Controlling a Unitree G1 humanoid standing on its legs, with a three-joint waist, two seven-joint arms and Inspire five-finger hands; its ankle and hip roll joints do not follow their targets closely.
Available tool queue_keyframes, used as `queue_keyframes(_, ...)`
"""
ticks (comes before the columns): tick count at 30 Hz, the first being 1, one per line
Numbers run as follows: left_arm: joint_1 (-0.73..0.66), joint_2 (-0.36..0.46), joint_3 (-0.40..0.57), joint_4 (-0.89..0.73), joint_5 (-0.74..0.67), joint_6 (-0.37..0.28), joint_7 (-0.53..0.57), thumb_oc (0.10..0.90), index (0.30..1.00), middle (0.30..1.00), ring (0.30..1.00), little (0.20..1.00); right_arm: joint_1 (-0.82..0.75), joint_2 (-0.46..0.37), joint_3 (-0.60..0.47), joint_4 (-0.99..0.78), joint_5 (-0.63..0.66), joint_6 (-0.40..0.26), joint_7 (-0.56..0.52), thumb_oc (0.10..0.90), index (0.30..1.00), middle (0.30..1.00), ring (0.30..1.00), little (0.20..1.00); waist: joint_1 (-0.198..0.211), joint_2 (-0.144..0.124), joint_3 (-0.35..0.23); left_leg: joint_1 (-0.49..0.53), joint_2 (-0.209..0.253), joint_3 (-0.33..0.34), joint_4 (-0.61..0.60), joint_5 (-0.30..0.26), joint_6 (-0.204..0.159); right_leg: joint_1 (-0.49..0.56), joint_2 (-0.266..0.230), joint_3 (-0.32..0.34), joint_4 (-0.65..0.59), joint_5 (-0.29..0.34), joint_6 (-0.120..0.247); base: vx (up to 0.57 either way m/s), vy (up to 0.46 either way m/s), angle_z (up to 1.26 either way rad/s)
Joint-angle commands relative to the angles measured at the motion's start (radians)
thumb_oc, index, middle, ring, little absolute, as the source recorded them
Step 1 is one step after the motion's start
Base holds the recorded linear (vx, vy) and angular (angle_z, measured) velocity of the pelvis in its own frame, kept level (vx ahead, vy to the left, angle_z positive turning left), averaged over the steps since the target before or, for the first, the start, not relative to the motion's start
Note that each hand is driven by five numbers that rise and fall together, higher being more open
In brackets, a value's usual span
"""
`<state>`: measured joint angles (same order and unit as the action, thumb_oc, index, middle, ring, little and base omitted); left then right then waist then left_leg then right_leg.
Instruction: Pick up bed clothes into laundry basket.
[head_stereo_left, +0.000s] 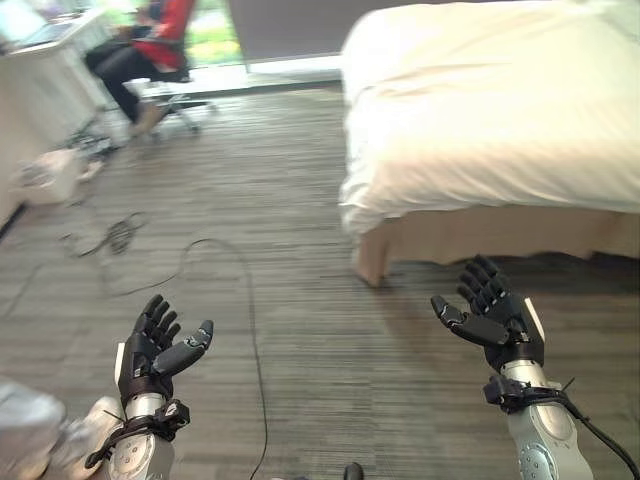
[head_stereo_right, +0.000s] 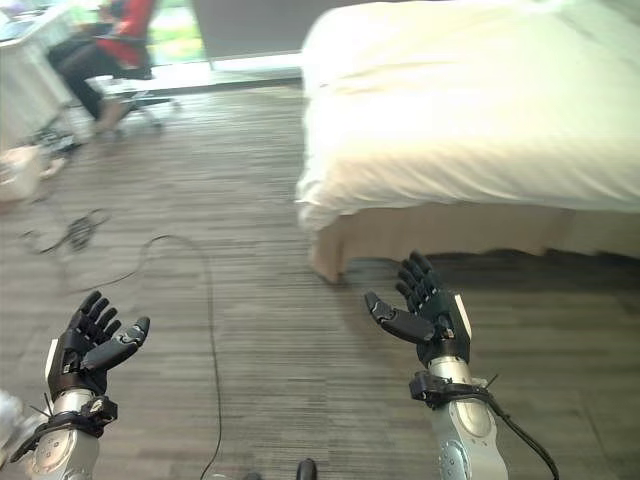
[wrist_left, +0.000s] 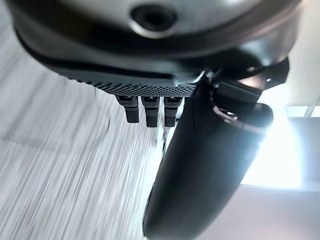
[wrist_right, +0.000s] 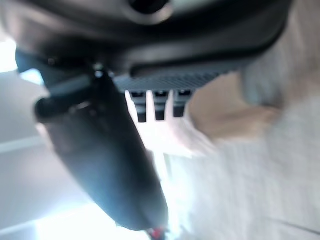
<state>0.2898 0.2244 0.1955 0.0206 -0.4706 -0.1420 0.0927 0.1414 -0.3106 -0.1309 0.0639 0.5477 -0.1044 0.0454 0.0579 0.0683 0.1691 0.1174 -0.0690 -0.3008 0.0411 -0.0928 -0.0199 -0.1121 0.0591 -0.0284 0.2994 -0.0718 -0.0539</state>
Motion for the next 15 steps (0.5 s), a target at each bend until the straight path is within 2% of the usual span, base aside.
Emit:
queue_keyframes(1, -0.039, 0.129, -0.029, -0.089, 0.066, -0.072, -0.037, 0.8, 0.9, 0.9, 0.9, 0.9, 0.053, 0.005, 0.016, -0.13, -0.006, -0.067, 0.028, 0.8, 0.9, 0.9, 0.9, 0.9, -0.052, -0.082, -0.081, -0.092, -0.015, -0.071, -0.02, 0.026, 0.025, 0.037, -0.048, 0.337, -0.113, -0.049, 0.132, -0.11, -0.039, 1.92)
queue_keyframes(2, -0.027, 0.12, -0.029, -0.084, 0.078, -0.061, -0.04, 0.8, 0.9, 0.9, 0.9, 0.9, 0.055, 0.003, 0.023, -0.119, -0.014, -0.059, 0.03, 0.8, 0.9, 0.9, 0.9, 0.9, -0.045, -0.085, -0.086, -0.098, -0.02, -0.074, -0.017, 0.027, 0.026, 0.056, -0.063, 0.32, -0.158, -0.044, 0.129, -0.11, -0.039, 1.02)
queue_keyframes(6, 0.006, 0.084, -0.028, -0.076, 0.113, -0.046, -0.024, 0.8, 0.9, 0.9, 0.9, 0.9, 0.057, -0.008, 0.029, -0.05, -0.028, -0.036, 0.009, 0.8, 0.9, 0.9, 0.9, 0.9, -0.029, -0.1, -0.112, -0.099, -0.02, -0.075, -0.03, 0.033, 0.026, 0.122, -0.072, 0.303, -0.256, -0.029, 0.131, 0.0, -0.084, -0.21)
queue_keyframes(8, 0.018, 0.06, -0.048, -0.067, 0.089, -0.037, -0.032, 0.8, 0.9, 0.9, 0.9, 0.9, 0.063, 0.003, 0.019, -0.036, -0.004, -0.03, 0.007, 0.8, 0.9, 0.9, 0.9, 0.9, -0.026, -0.106, -0.128, -0.089, -0.013, -0.077, -0.043, 0.036, 0.026, 0.142, -0.073, 0.295, -0.281, -0.025, 0.127, 0.03, -0.076, -0.08)
queue_keyframes(15, 0.006, 0.07, -0.092, -0.057, 0.102, -0.022, -0.043, 0.8, 0.9, 0.9, 0.9, 0.9, 0.078, 0.001, 0.015, -0.013, -0.026, -0.028, -0.011, 0.8, 0.9, 0.9, 0.9, 0.9, -0.041, -0.109, -0.149, -0.071, -0.001, -0.085, -0.072, 0.05, 0.019, 0.171, -0.065, 0.273, -0.321, -0.023, 0.117, 0.0, -0.054, -0.05)
